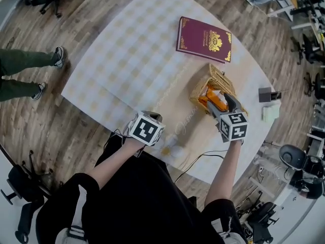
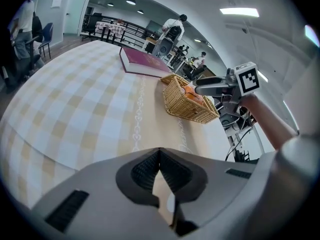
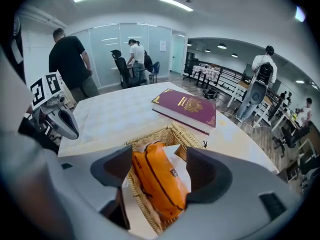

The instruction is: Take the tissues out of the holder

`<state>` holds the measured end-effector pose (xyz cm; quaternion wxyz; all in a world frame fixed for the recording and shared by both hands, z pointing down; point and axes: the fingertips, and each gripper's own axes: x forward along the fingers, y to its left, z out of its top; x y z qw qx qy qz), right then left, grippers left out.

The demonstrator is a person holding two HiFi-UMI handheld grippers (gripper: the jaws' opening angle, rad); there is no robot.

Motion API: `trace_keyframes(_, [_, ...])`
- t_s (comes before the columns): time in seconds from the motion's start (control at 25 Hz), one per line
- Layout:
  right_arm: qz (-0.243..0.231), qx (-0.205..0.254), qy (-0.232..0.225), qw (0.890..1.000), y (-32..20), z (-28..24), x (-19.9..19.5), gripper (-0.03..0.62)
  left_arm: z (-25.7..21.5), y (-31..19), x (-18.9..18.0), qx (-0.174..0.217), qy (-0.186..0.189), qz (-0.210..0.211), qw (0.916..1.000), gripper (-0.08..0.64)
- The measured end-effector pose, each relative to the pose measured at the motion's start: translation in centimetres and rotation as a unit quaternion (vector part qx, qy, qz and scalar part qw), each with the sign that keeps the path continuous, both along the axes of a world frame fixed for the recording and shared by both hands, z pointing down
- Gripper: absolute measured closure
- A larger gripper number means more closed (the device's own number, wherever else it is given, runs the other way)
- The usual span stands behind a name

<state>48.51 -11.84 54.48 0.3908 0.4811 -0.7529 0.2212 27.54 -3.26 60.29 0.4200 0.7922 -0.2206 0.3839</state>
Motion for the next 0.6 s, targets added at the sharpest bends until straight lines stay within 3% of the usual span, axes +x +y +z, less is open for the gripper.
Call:
trace_keyframes(0.32, [-0.078,-0.085,0.046,0.992,-0.4,3.4,0.6,0.239,0.8,0.1,-0.5,-0.012,-0.005,-0.020,0.9997,0.560])
trace_keyframes(0.6, [-0.098,-0.142,0.063,0.983,-0.3,5.9,1.3,0.242,0.9,-0.5,-1.2,-0.018,-0.010,-0.037,0.9991,0.560])
